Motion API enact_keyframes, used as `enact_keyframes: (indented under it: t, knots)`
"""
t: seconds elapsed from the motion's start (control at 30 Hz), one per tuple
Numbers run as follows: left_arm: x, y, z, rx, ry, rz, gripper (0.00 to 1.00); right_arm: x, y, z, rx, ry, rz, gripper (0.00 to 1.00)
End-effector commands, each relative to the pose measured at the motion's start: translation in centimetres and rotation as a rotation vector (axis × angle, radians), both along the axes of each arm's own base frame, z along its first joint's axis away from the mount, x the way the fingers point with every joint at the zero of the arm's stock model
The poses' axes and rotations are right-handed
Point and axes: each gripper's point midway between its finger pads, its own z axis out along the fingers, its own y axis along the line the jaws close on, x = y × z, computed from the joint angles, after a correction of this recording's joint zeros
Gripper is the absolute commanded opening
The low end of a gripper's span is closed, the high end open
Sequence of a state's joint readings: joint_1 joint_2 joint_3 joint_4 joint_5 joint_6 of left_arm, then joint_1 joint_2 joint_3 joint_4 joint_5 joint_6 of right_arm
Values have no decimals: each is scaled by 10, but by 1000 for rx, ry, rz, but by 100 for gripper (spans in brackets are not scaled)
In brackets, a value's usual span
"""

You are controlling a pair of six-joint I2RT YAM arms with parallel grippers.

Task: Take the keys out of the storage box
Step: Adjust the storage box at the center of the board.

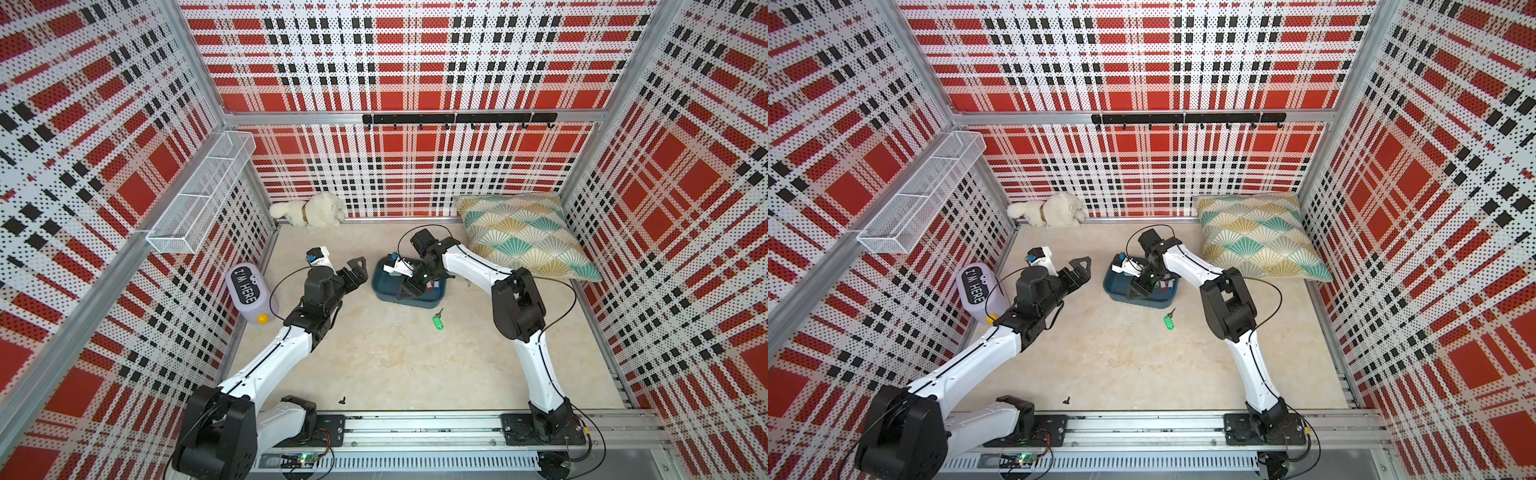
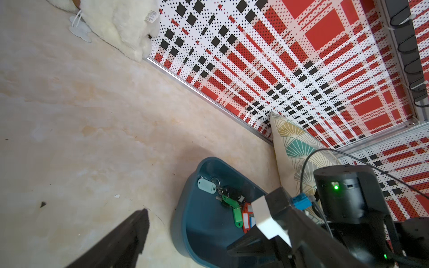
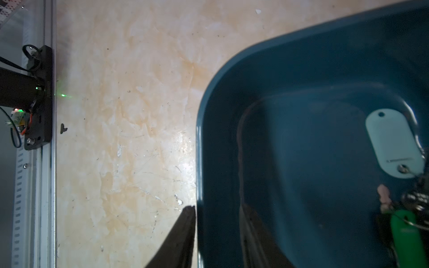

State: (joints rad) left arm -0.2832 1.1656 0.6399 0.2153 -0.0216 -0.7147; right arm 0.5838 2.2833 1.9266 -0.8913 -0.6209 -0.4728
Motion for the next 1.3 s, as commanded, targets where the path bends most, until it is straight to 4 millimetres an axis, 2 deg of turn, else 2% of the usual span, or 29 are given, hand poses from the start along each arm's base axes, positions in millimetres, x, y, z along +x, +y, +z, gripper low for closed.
enact_keyframes:
  t: [0.0,0.1,0.23,0.27,0.3,0.33,0.37,0.5,0.57,0.73,0.87,1.07,1.27]
  knots:
    - [1,-5,1,-17,-17,-21,99,15,0,26,14,-67,-73,42]
    - [6,-6,-4,-8,-10,-21,99,22,-4,59,53,-102,-210,47]
    - [22,-15,-18,16,18,-42,99,10,-15,114,205,-171,-365,55]
    - [28,-20,-24,30,30,-52,99,8,-23,122,226,-195,-427,60]
    - [35,-26,-30,46,46,-63,99,9,-36,127,230,-220,-509,73]
    - [40,-31,-35,59,56,-71,99,9,-46,126,226,-227,-585,86]
    - [46,-36,-41,75,68,-82,99,10,-60,122,213,-235,-671,89]
    - [63,-46,-66,106,115,-96,99,4,-100,87,137,-206,-906,90]
    - [66,-48,-75,112,126,-97,99,-4,-112,68,125,-172,-969,88]
    - [64,-63,-88,108,142,-144,99,-5,-131,55,138,-141,-1081,91]
    - [57,-77,-92,99,139,-176,99,6,-136,43,128,-93,-1101,90]
    - [47,-89,-96,65,148,-220,99,19,-121,35,164,-24,-1041,84]
    - [26,-86,-99,39,157,-225,99,32,-126,28,151,-17,-1052,84]
